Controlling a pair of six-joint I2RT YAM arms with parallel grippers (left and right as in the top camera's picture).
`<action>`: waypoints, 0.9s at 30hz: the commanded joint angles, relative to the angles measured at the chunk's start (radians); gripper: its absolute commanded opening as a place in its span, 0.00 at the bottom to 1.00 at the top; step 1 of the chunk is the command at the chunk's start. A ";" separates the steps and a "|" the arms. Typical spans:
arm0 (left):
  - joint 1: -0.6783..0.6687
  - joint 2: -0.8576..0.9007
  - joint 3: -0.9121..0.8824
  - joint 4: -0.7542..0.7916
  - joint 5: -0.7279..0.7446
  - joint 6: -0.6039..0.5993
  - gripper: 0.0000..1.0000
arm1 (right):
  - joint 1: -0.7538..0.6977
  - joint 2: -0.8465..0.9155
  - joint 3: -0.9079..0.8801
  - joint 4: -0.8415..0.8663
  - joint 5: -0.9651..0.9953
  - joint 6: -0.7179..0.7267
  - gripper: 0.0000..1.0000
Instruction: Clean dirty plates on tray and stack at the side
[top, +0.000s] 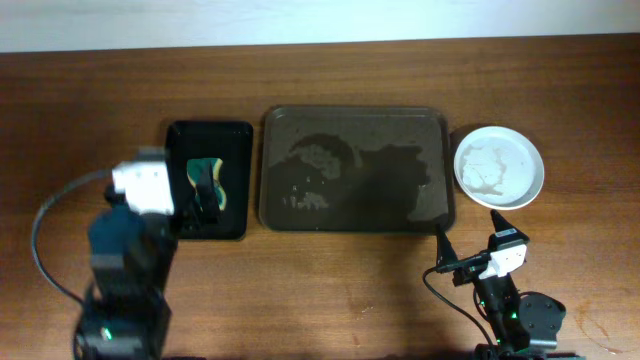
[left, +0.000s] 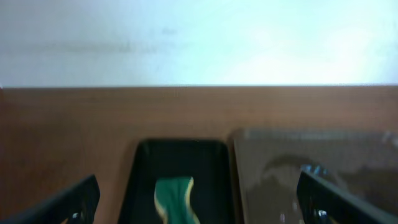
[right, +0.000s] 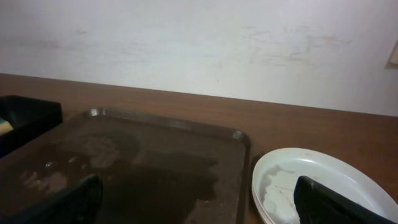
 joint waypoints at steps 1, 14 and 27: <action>0.005 -0.203 -0.266 0.176 0.011 0.068 0.99 | 0.007 -0.006 -0.009 0.000 -0.013 0.001 0.99; 0.024 -0.721 -0.734 0.252 0.002 0.113 1.00 | 0.007 -0.006 -0.009 0.000 -0.013 0.001 0.99; 0.024 -0.719 -0.733 0.220 0.011 0.112 0.99 | 0.007 -0.006 -0.009 0.000 -0.013 0.001 0.99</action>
